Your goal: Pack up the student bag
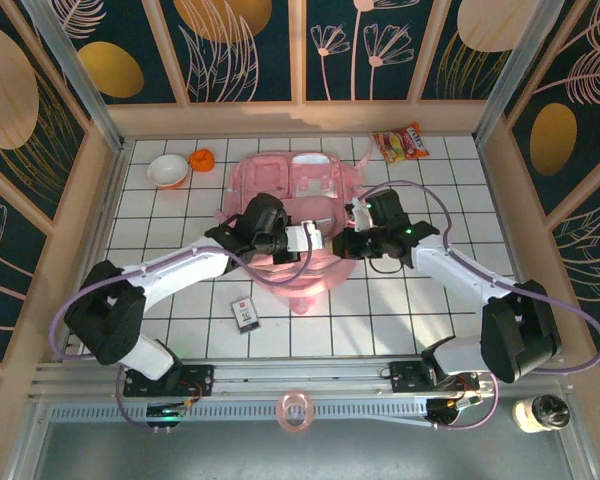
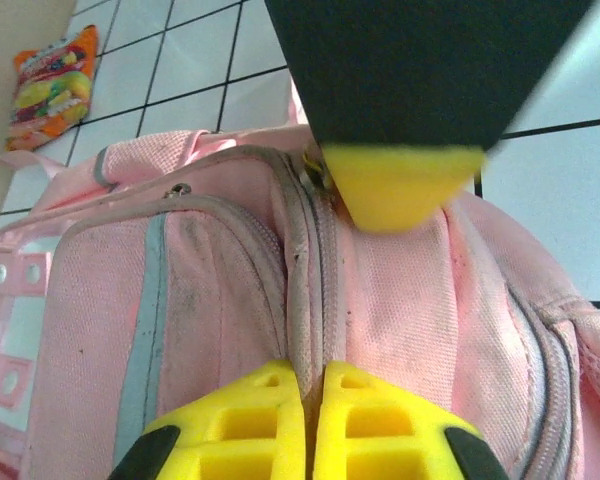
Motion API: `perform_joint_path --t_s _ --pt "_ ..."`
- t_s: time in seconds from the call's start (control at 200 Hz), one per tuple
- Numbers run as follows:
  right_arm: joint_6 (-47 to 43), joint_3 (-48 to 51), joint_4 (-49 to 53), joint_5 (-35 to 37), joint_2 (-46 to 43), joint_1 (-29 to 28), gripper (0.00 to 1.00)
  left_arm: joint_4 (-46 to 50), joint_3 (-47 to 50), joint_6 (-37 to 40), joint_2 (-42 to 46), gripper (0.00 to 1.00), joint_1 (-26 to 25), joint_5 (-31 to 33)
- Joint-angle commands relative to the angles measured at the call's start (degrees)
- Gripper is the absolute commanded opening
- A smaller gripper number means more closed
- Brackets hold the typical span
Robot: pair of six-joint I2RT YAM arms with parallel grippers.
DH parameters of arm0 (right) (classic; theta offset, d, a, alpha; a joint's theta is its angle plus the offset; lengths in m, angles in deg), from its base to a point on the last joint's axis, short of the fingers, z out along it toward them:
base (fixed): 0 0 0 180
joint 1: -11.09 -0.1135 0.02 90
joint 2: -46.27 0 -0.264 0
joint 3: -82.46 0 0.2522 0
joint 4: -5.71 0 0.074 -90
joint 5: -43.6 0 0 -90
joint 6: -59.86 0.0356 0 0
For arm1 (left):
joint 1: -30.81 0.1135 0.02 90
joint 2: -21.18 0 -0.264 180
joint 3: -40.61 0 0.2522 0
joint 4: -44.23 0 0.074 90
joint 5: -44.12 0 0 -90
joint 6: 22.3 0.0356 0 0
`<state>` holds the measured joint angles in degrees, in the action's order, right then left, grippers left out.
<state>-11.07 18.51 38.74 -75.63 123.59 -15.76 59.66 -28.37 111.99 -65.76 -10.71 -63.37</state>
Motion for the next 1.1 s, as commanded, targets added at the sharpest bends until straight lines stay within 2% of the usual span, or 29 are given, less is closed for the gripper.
perform_joint_path --t_s 0.0,0.2,0.49,0.6,0.661,0.731,0.761,0.826,0.886,0.936,1.096 --pt "-7.15 -2.04 4.42 5.78 1.52 8.19 0.0 4.98 3.54 1.76 6.17 0.0 2.8 -0.56" --pt "-14.52 -7.58 3.94 2.38 8.98 15.78 0.0 9.12 5.27 3.3 10.57 0.0 3.16 -3.04" --pt "-19.07 -16.19 4.29 2.08 18.71 17.65 0.0 13.51 7.1 6.81 15.63 0.0 3.14 -5.42" --pt "-18.74 -17.54 2.03 1.25 21.15 17.79 0.0 14.0 7.92 7.12 17.45 0.0 3.13 -9.18" --pt "-18.12 -18.0 0.57 0.08 22.08 17.67 0.0 12.52 8.66 5.73 18.19 0.0 3.15 -10.96" --pt "-18.01 -17.59 -0.43 -0.77 21.92 17.53 0.0 9.94 9.39 2.45 18.8 0.0 3.14 -9.25" --pt "-18.02 -17.03 -0.77 -0.95 21.22 17.32 0.0 9.37 9.45 1.37 19.05 0.1 3.13 -8.43" --pt "-17.78 -14.48 -2.77 -0.93 17.99 16.83 0.0 8.89 9.13 -1.4 20.27 0.37 3.28 -7.56" --pt "-16.89 -11.02 -5.76 -0.49 13.51 16.01 0.11 8.4 9.04 -4.45 22.04 0.54 3.92 -7.55" --pt "-16.11 -7.63 -9.08 -0.47 9.25 15.35 0.19 8.09 9.23 -6.64 23.77 0.61 4.97 -6.95" --pt "-12.92 3.03 -22.08 -0.83 -3.6 13.42 0.38 10.94 10.63 -5.5 26.65 0.69 10.51 -2.91"
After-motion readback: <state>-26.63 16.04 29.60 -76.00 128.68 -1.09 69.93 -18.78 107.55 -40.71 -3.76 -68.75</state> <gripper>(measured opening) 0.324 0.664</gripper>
